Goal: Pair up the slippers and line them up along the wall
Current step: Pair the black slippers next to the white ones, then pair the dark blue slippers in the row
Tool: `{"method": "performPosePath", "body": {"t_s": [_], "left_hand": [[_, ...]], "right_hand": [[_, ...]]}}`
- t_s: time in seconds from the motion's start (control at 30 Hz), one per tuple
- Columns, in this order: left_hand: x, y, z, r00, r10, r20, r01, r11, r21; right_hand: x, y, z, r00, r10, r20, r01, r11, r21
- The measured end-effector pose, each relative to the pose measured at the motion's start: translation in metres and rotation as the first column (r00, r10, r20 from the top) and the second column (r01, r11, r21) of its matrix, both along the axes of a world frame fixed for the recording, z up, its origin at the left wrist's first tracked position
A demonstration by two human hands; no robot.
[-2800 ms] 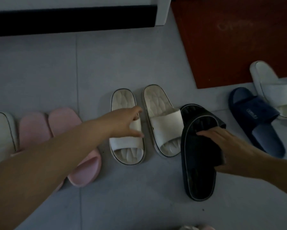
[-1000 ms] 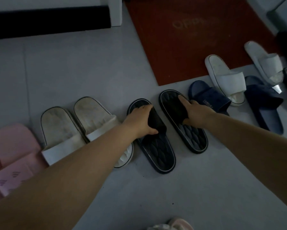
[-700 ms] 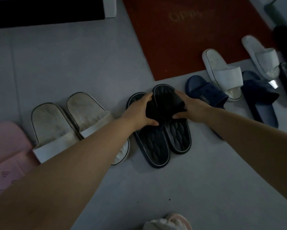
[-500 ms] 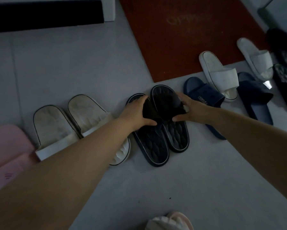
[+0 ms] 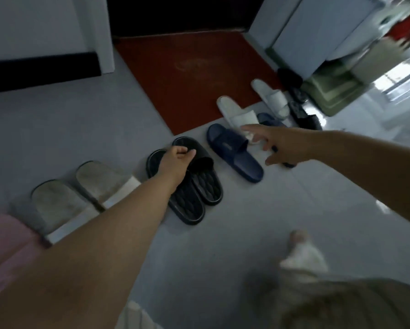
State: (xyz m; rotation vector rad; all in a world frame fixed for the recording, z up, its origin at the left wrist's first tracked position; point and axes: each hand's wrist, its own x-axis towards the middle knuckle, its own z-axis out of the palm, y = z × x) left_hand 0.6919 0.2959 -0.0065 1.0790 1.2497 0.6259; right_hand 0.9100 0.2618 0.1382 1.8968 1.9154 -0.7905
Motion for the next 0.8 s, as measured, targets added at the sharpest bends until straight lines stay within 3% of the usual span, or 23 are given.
{"method": "performPosePath", "body": {"t_s": [0.13,0.3,0.47,0.63,0.73,0.8], "left_hand": [[0.018,0.005,0.006,0.989,-0.143,-0.040,0.147,0.982,0.122],[0.055,0.012,-0.012,0.963,-0.222,-0.156,0.249,0.951,0.184],[0.147,0.029,-0.040,0.941,-0.154,-0.301,0.195,0.975,0.109],[0.237,0.074,-0.056,0.809,-0.149,-0.568,0.243,0.965,0.094],[0.272,0.097,-0.059,0.731,-0.171,-0.661,0.207,0.978,-0.023],[0.285,0.103,-0.056,0.779,-0.067,-0.623,0.040,0.998,-0.058]], "right_hand": [[0.048,-0.008,0.005,0.987,-0.141,-0.072,0.142,0.990,0.012],[0.153,0.020,-0.065,0.971,-0.202,-0.128,0.198,0.979,-0.040],[0.275,0.085,-0.137,0.999,-0.040,-0.028,0.042,0.996,0.080],[0.361,0.158,-0.191,0.995,0.087,0.058,-0.092,0.991,0.099],[0.386,0.188,-0.218,0.986,0.082,-0.146,-0.077,0.996,0.040],[0.393,0.195,-0.227,0.955,0.062,-0.289,-0.065,0.998,-0.001]]}}
